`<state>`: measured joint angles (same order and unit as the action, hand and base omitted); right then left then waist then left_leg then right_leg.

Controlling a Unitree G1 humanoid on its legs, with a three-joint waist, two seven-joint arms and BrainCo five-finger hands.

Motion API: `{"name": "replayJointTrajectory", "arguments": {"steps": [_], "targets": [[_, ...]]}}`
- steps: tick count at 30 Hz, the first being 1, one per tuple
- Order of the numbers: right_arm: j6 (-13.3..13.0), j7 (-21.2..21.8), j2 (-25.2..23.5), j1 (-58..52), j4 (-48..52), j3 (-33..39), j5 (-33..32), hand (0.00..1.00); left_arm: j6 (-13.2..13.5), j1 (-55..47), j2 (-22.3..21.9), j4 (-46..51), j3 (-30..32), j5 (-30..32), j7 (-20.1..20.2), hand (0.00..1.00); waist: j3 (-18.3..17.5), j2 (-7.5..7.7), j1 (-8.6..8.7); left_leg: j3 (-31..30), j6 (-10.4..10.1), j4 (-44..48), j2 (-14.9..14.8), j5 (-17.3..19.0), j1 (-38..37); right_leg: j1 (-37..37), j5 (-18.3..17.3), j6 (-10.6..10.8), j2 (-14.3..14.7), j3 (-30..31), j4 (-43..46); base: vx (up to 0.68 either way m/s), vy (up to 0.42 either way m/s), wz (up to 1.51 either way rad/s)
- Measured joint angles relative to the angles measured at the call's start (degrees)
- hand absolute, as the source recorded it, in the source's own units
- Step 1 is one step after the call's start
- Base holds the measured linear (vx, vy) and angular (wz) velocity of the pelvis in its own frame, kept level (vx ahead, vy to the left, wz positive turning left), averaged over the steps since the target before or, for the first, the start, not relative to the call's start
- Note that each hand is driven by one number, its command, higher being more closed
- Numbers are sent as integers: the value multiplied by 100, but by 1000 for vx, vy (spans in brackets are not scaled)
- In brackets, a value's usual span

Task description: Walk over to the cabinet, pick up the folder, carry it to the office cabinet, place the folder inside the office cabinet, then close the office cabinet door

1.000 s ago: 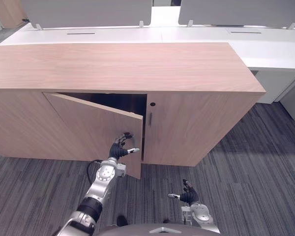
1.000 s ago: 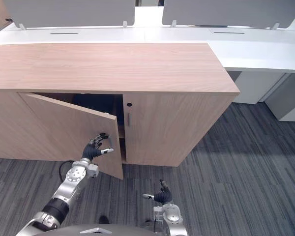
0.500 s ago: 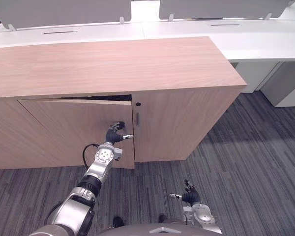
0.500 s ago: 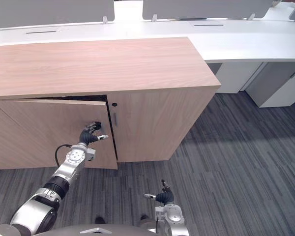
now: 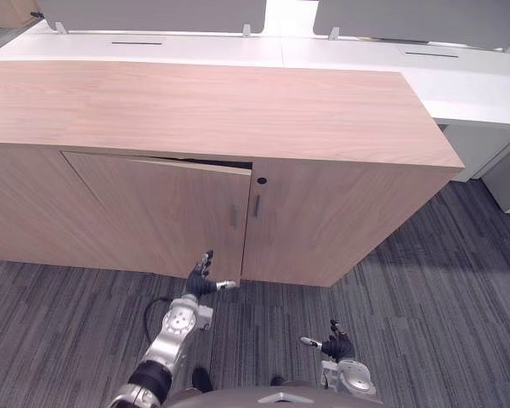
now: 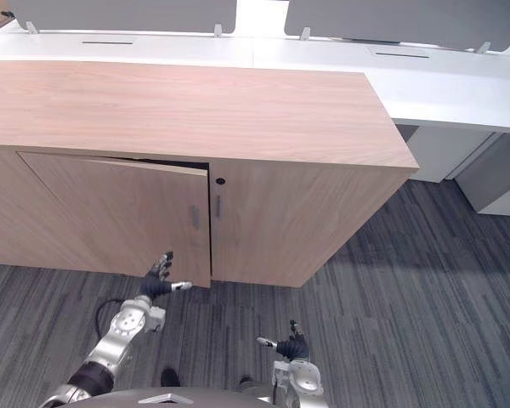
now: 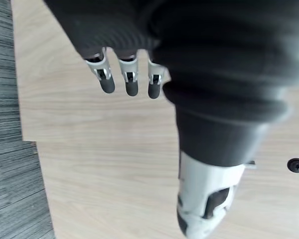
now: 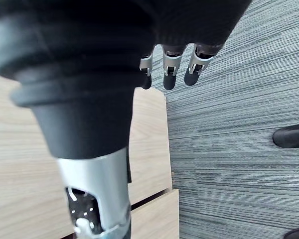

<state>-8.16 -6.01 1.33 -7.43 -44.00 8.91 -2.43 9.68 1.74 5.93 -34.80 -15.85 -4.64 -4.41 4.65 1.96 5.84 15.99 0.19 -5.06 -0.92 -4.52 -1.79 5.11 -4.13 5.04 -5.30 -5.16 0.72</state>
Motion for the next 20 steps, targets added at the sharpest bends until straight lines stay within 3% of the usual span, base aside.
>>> {"name": "replayJointTrajectory", "arguments": {"steps": [6, 11, 20], "targets": [[-27, -42, -76, 164, -453, 160, -62, 0, 28, -667, 135, -350, 505, 369, 232, 0, 5, 8, -203, 122, 4, 0, 15, 15, -40, -38, -5, 17, -39, 186, 26, -8, 18, -7], [-25, -52, -77, 353, -664, 273, -77, 0, 1, -848, 131, -1137, 1100, 634, 208, 0, 2, 2, -248, 453, -14, 0, 23, 118, -151, -115, 17, 58, -34, 529, 24, -12, 36, -36], [-10, -56, -84, 357, -936, 302, -447, 0, -38, -888, 10, -1616, 1358, 760, 65, 0, 6, -24, -290, 642, 8, 0, 58, 175, -373, 15, 58, 69, -45, 694, 23, 10, 17, -12]]}}
